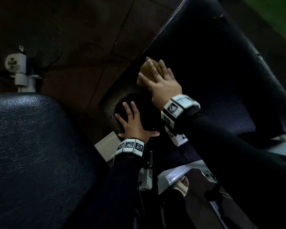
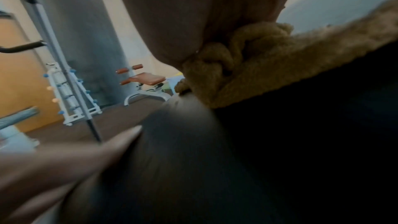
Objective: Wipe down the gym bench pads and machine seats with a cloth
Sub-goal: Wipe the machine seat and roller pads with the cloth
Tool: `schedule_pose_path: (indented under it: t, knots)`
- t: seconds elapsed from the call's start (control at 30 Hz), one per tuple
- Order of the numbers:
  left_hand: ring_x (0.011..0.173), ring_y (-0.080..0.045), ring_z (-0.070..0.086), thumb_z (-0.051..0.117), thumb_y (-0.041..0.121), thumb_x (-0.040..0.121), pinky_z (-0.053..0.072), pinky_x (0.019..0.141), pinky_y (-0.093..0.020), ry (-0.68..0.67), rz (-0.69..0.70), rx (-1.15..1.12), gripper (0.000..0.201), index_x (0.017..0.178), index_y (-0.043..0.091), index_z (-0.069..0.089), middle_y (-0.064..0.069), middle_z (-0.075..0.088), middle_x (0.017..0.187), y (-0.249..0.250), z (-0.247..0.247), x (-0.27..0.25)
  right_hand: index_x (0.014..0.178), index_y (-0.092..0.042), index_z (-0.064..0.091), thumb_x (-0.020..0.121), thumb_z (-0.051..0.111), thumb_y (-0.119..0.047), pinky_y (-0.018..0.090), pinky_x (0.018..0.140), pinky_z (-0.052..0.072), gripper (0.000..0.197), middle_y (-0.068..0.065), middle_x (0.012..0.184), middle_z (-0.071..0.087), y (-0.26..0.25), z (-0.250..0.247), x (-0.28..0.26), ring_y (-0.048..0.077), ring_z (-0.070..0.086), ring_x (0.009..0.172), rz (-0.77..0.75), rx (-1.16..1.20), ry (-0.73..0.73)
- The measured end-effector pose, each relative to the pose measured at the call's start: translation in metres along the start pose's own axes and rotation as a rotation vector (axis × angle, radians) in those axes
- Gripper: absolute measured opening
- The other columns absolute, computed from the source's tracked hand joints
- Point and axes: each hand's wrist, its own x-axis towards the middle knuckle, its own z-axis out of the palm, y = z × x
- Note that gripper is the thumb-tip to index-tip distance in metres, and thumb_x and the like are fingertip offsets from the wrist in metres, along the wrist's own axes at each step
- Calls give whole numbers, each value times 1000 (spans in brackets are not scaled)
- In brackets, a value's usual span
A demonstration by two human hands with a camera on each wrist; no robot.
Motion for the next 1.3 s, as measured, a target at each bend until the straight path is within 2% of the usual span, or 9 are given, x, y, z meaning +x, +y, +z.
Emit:
schedule_pose_path:
  t: [0.17,0.37,0.6,0.73,0.83,0.93,1.07,1.2,1.3]
  knots:
    - [135,-35,-36,86,46,56,14,92,-82,14,36,-46,141,142,40,-26,18,-43,145,-3,0,-3,145,-42,20,87,52,-22,42,116,3,69,-2,158,5,36,0,-41,30,-3,145,115,12,76]
    - [135,-35,-37,86,45,56,12,94,-82,9,40,-60,142,142,39,-26,17,-44,144,-1,0,-3,146,-41,16,90,45,-22,45,117,1,66,-2,158,-8,61,-41,13,34,-10,143,279,67,72]
    - [134,-35,-37,86,46,56,13,94,-82,-7,15,-38,143,141,39,-28,17,-45,143,-2,-1,-1,147,-37,13,90,48,-26,48,115,-5,68,4,157,-15,21,-48,70,38,-18,141,156,16,-93]
    - [135,-36,-36,87,45,56,15,94,-82,-4,7,-28,143,142,38,-28,17,-43,144,-1,-1,-1,147,-38,14,95,43,-26,44,115,-4,61,3,158,-12,9,-22,40,35,-14,142,13,3,-29]
    - [136,-36,-35,86,46,56,17,94,-82,11,5,-21,143,142,38,-27,17,-42,146,1,-1,-2,146,-40,16,93,46,-22,41,116,0,64,-1,158,-6,21,-11,5,30,-10,144,6,19,41]
    - [137,-36,-33,86,46,55,17,94,-82,25,19,-24,142,144,38,-24,16,-39,147,0,-2,-5,145,-39,23,92,47,-20,40,117,4,62,-2,158,3,40,-9,-33,30,-4,145,73,56,128]
    - [137,-36,-33,86,47,55,16,95,-81,29,37,-29,141,144,38,-23,16,-39,148,-1,-3,-6,146,-36,23,89,40,-34,44,116,0,59,-1,158,3,63,-10,-82,31,-5,145,192,92,91]
    - [136,-37,-33,86,48,54,15,99,-79,42,39,-19,142,142,39,-26,13,-38,149,-1,-2,-5,145,-34,25,91,49,-16,44,116,0,63,-1,157,7,78,0,-126,30,-1,145,349,109,198]
    - [136,-37,-33,86,48,54,7,104,-72,60,51,-13,143,143,37,-26,10,-36,150,-3,-2,-3,146,-26,28,91,51,-14,48,116,-1,60,8,157,10,82,10,-143,30,1,144,488,76,324]
